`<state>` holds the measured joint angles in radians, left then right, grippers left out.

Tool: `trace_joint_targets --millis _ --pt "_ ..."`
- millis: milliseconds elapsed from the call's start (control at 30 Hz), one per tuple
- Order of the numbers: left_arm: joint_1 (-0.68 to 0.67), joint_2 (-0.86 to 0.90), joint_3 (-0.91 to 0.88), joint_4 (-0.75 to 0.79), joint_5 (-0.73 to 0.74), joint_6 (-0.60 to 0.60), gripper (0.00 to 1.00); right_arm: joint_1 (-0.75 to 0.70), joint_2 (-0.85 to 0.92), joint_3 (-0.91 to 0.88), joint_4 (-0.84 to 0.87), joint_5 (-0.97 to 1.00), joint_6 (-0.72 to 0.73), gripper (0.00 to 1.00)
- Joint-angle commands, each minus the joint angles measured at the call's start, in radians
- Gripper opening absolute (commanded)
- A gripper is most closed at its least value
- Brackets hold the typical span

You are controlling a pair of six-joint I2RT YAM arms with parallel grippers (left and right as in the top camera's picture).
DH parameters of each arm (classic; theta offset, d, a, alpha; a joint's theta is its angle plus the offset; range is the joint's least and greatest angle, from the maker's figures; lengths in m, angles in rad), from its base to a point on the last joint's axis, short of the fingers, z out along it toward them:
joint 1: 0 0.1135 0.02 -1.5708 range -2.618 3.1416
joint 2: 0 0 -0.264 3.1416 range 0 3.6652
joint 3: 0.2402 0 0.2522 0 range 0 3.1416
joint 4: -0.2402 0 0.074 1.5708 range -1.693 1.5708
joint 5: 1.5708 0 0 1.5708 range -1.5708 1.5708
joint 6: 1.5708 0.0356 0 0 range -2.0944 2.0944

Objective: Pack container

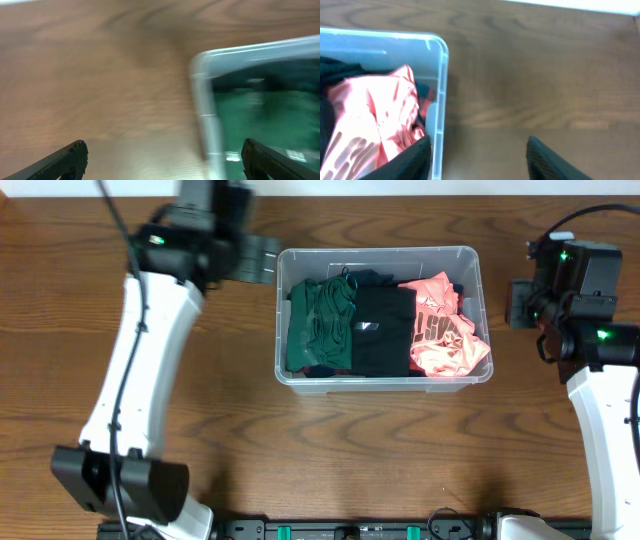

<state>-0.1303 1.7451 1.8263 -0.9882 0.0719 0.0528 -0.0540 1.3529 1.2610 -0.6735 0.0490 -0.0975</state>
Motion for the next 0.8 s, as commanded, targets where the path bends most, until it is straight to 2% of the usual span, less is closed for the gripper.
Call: trace_joint_targets --millis 0,33,67,133,333,500,667,767 --pt "0.113 0.02 -0.011 -0.034 -0.016 -0.002 0.98 -0.01 0.048 -0.002 0.006 -0.073 -0.042 0.69" --pt "0.132 0.02 -0.011 -0.049 -0.017 -0.001 0.98 -0.01 0.053 -0.002 0.001 -0.073 -0.042 0.76" --pt "0.161 0.02 -0.011 -0.072 -0.015 -0.002 0.98 -0.01 0.057 -0.002 -0.011 -0.072 -0.036 0.76" --pt "0.215 0.011 -0.012 -0.119 0.021 -0.001 0.98 -0.01 0.051 -0.002 -0.04 -0.05 0.025 0.71" --pt "0.283 -0.121 -0.105 -0.099 0.043 0.007 0.98 -0.01 -0.063 -0.006 -0.101 -0.02 0.114 0.71" --pt "0.284 -0.391 -0.373 0.055 0.044 -0.005 0.98 -0.01 -0.23 -0.095 -0.084 -0.02 0.124 0.69" --pt "0.284 -0.74 -0.714 0.201 0.048 -0.005 0.98 -0.01 -0.475 -0.282 -0.031 -0.023 0.143 0.68" --pt "0.284 -0.953 -0.891 0.26 0.048 -0.024 0.98 -0.01 -0.629 -0.396 -0.016 0.006 0.19 0.8"
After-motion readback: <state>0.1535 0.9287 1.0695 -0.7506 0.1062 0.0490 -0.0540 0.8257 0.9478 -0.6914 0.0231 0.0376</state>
